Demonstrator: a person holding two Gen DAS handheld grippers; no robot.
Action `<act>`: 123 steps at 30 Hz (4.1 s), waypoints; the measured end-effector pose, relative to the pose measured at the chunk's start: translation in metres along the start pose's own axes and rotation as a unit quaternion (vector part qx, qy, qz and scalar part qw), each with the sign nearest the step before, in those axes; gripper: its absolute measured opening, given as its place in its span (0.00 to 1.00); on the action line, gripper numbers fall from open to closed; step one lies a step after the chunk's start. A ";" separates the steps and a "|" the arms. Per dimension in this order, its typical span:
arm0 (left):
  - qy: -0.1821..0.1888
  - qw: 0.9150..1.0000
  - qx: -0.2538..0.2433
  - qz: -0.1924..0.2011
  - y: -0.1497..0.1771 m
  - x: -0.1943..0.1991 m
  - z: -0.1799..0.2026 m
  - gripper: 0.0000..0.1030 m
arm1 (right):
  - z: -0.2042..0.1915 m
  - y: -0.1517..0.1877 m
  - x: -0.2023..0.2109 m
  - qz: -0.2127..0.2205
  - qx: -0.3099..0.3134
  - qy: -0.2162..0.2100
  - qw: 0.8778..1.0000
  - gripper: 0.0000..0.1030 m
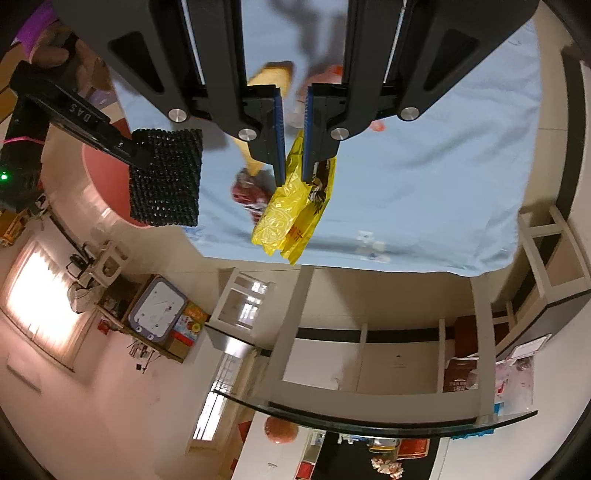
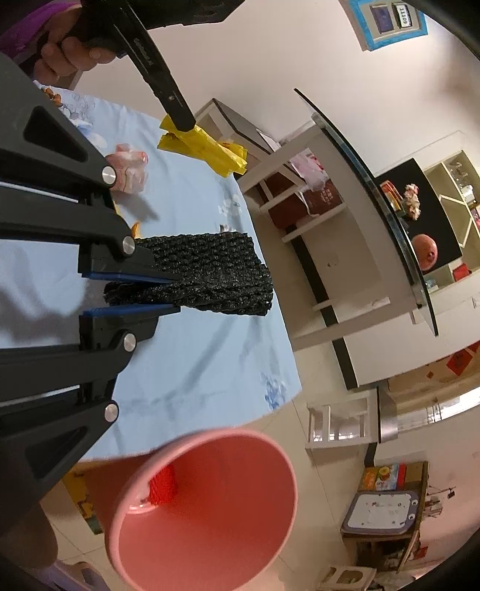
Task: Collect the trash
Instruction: 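Carry the yellow packet and black net sleeve over the pink bucket with both tools, then open both tools to drop the yellow packet and net sleeve into the bucket, then move the left tool toward the orange plastic bag while the right tool approaches the orange peel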
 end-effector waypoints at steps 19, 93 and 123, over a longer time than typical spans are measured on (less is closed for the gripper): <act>0.082 0.996 -0.035 0.019 -0.026 -0.014 0.100 0.08 | 0.067 -0.025 0.067 0.082 -0.053 0.068 0.993 0.09; 0.073 0.994 -0.077 -0.038 -0.017 -0.058 0.168 0.23 | 0.097 -0.015 0.064 0.054 -0.067 0.114 0.990 0.45; -0.020 0.998 -0.038 -0.035 0.060 0.015 0.068 0.23 | -0.004 0.070 0.046 -0.021 0.030 0.052 0.998 0.51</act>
Point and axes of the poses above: each gripper's, at about its wrist camera, not at the fingertips, and x roughly against the way its jaws point, z to its right, y to its underside, the point moved 2 cm from there along -x, roughly the way its jaws point, and after that the axes turned 14 degrees about -x, right-handed, at the moved point
